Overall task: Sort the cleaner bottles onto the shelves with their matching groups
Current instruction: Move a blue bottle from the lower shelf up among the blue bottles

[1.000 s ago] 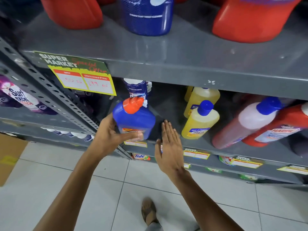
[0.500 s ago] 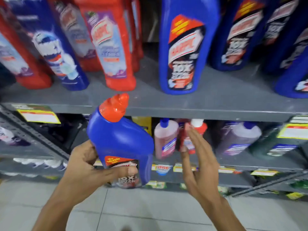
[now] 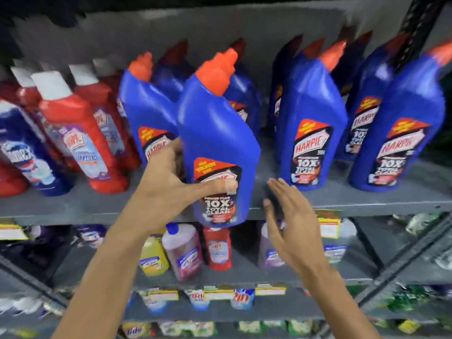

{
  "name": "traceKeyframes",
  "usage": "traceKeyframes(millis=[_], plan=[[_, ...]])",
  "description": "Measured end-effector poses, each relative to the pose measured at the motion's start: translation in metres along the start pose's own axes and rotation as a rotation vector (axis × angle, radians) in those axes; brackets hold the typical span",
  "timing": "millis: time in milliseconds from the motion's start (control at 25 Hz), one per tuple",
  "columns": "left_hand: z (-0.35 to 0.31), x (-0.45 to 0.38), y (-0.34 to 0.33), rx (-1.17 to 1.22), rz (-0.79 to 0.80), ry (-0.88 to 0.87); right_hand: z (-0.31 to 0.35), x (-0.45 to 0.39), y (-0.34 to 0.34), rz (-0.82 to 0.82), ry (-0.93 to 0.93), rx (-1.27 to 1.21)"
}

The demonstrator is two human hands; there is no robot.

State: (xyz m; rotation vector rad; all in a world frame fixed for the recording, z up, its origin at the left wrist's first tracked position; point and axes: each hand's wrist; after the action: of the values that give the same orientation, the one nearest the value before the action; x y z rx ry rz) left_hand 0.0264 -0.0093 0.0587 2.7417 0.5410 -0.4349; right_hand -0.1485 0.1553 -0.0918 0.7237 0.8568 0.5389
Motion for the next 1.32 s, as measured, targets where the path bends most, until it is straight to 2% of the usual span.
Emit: traceKeyframes(millis=[200,520,1320], plan=[[0.009,-0.05,-0.006,-0.009,0.005,0.023,0.01,-0.01,-0.001,0.024,-0.055,0.071],[0.036,-0.085,0.0,0.027,0.01,0.15,0.007,-0.01,-0.013,0.007,-0.018,0.238],[0.044,-0.094,0.007,0.066,0.099,0.204,0.01,-0.012,-0.024,-0.058,-0.061,0.251]])
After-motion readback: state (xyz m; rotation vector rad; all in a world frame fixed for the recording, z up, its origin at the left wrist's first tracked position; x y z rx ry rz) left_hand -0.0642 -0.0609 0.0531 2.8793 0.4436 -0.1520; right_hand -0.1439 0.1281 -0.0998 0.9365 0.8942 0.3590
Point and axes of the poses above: each hand's wrist, its own x-axis away from the middle knuckle, its own y-axis out of the back of the hand, z = x × y, and after that the axes turned 15 degrees about z, right-handed
